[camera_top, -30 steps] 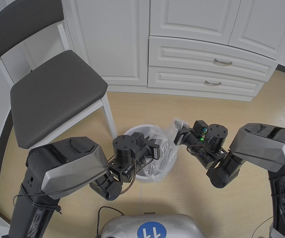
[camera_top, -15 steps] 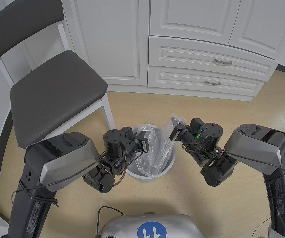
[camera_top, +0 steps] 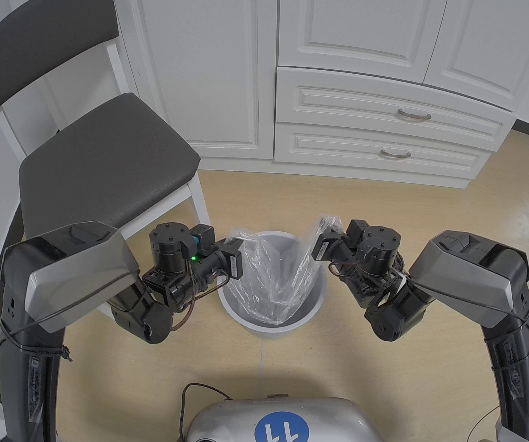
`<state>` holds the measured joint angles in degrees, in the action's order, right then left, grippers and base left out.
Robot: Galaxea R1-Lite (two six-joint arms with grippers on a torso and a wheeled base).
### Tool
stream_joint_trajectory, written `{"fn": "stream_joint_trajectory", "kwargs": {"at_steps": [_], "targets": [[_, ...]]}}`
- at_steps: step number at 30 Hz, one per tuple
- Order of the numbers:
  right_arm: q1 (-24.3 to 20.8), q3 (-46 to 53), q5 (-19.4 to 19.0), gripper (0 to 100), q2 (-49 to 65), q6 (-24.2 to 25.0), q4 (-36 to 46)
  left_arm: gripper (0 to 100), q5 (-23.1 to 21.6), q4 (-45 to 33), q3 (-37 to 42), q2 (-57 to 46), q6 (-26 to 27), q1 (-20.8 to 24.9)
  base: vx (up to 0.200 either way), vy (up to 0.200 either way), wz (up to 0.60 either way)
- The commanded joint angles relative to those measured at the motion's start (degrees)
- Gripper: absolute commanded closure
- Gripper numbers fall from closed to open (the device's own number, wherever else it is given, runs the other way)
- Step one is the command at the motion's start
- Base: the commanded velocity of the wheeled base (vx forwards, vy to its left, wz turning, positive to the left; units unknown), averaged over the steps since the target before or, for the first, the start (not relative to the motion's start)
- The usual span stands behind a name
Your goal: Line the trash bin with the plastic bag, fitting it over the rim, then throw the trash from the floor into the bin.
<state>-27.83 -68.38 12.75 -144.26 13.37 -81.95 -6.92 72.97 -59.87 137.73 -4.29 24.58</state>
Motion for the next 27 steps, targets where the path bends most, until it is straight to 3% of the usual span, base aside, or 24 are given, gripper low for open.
{"fn": "stream_joint_trajectory", "kwargs": {"at_steps": [1,12,20,27], "targets": [[2.34,0.79,1.31,100,1.62,-3.44,2.58,100,-0.11,-3.63,0.81,-2.64,3.06,-2.96,0.0,0.0,0.0],[5.59,10.37,1.05,100,7.77,-12.41,6.18,100,4.73,-9.16,0.72,-3.26,9.3,-4.8,0.0,0.0,0.0],[5.51,18.81,0.43,100,8.47,-19.53,7.41,100,5.08,-9.34,1.42,-3.08,9.83,-4.45,0.0,0.0,0.0],[4.98,23.82,-0.36,100,9.26,-22.69,7.33,100,4.99,-10.31,4.32,-5.01,11.94,-4.36,0.0,0.0,0.0]]}}
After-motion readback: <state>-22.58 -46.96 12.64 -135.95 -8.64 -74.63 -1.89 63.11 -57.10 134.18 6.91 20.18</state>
